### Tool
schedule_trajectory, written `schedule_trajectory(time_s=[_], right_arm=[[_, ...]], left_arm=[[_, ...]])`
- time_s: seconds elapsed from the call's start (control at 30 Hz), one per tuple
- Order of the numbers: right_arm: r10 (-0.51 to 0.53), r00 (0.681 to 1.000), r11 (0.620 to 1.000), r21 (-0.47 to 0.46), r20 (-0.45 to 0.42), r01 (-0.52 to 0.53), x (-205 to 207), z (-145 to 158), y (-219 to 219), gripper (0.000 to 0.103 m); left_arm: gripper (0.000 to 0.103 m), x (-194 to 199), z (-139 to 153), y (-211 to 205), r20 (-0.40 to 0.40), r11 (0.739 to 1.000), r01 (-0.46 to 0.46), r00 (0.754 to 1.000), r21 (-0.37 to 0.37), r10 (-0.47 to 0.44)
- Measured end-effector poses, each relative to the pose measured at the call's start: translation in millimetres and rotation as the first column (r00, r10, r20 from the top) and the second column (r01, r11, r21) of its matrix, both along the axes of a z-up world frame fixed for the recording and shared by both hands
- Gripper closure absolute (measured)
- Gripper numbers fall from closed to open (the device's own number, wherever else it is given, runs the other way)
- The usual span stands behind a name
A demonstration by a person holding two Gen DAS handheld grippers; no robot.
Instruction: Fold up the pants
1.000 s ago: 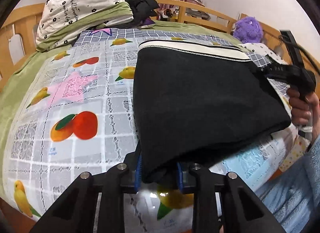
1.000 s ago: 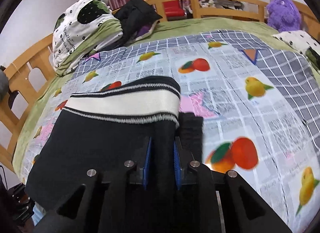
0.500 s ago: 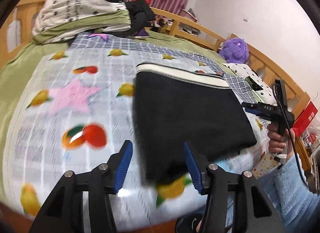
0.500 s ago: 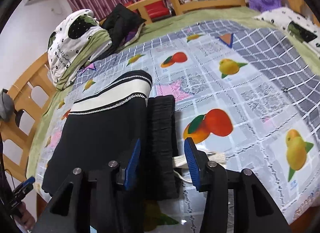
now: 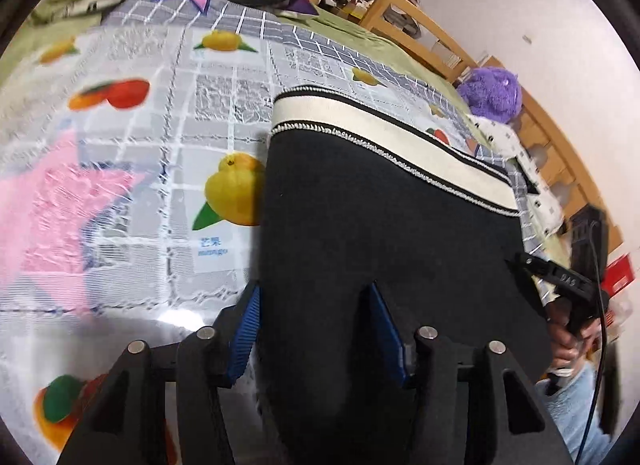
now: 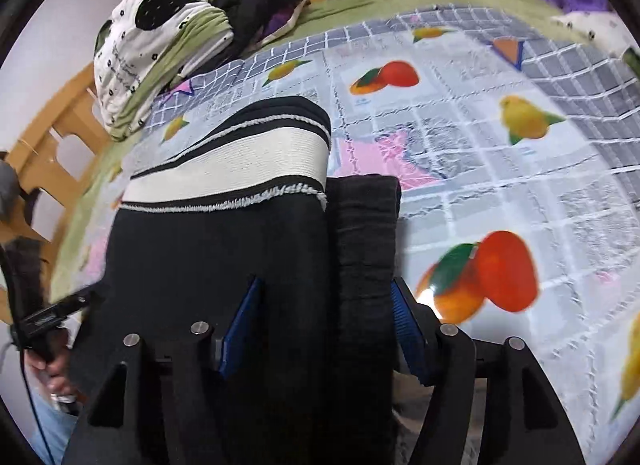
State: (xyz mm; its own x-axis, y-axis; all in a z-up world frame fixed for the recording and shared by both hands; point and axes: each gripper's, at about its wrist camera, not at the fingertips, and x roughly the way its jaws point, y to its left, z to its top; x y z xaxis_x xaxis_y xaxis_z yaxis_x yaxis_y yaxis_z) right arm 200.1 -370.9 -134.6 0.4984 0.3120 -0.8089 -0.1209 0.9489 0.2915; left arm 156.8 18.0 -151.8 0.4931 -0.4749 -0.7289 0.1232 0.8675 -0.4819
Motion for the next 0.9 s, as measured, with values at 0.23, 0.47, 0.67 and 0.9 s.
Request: schedule_trajectory(time_s=[0.23, 0.47, 0.67, 0.9], right_arm=[[0.036, 0.995, 0.994, 0.098, 0.091, -0.045, 27.4, 26.0, 11.6, 0.072], [0.067, 0.991, 0.997, -0.033, 0.113, -0.064, 82.2, 16.7, 67.7, 0.067], [0.106, 0.977, 0.983, -0.165, 0.186, -0.075, 77.1, 42.7, 77.6, 0.063], [0.132, 0.981, 0.964, -0.248, 0.141, -0.094, 107.8, 22.8, 110.0, 0.066]], left_arm=[[0.087, 20.4, 17.7, 27.4, 0.075, 0.998, -0.057, 0.995, -0.035, 0.059], [0.083, 54.0, 20.2, 57.1, 0.066, 0.989, -0.145, 0.988, 0.03, 0.142], [0.07, 29.9, 21.3, 57.4, 0.108, 0.979, -0.141, 0.986, 0.147, 0.126], [0.066, -13.2, 23.5, 74.9, 0.115, 0.985, -0.141, 0.985, 0.097, 0.129]])
